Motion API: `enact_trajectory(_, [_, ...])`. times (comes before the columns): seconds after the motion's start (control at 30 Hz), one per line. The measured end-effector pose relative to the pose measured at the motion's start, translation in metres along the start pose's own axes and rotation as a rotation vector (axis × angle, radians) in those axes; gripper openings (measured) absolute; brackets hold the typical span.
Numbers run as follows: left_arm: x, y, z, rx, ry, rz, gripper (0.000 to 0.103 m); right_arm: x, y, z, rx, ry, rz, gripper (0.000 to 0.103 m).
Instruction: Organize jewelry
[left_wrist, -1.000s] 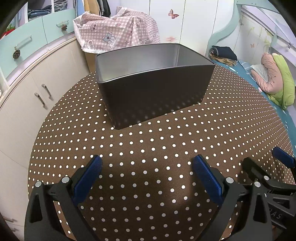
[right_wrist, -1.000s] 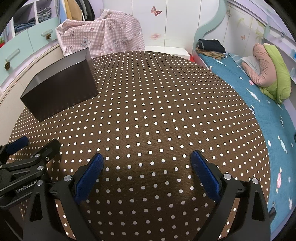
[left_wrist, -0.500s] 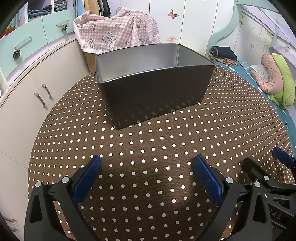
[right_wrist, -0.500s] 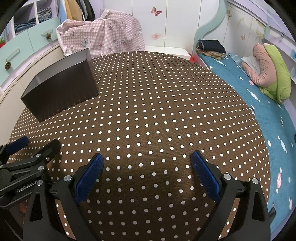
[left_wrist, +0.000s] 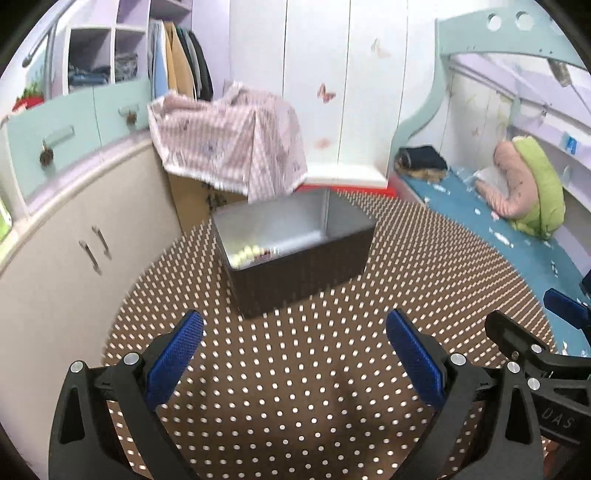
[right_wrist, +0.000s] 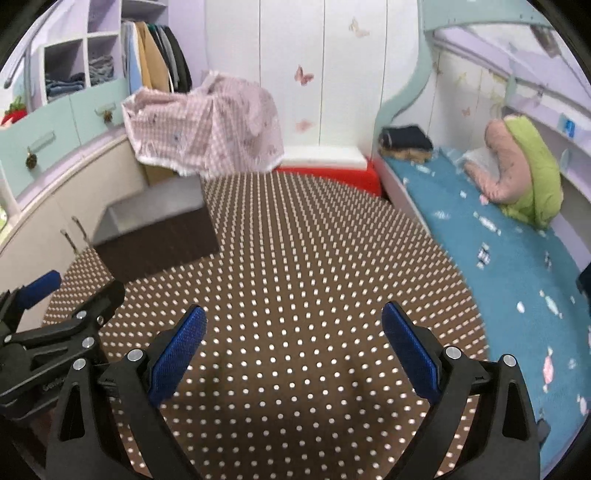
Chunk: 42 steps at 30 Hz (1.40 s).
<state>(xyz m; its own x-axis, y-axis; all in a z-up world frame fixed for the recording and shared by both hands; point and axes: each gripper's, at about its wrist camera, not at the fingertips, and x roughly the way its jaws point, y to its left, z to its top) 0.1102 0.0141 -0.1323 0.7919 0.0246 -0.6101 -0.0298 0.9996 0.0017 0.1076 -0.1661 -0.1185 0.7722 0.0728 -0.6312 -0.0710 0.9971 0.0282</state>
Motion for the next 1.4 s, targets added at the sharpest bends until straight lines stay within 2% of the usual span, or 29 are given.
enact_trajectory(0.13, [-0.018, -0.001, 0.007, -0.002, -0.056, 0.012, 0.096, -0.024, 0.005, 0.005, -0.008, -0.042, -0.003, 0.093])
enact_trajectory(0.4, [-0.025, -0.001, 0.006, -0.002, -0.069, 0.011, 0.096, -0.033, 0.006, 0.006, 0.007, -0.038, 0.010, 0.093])
enact_trajectory(0.57, [-0.028, 0.002, 0.005, -0.016, -0.057, -0.008, 0.096, -0.034, 0.003, 0.006, 0.011, -0.040, 0.013, 0.093])
enact_trajectory(1.4, [-0.029, 0.000, 0.004, -0.013, -0.055, -0.008, 0.096, -0.036, 0.003, 0.004, 0.010, -0.029, 0.012, 0.093])
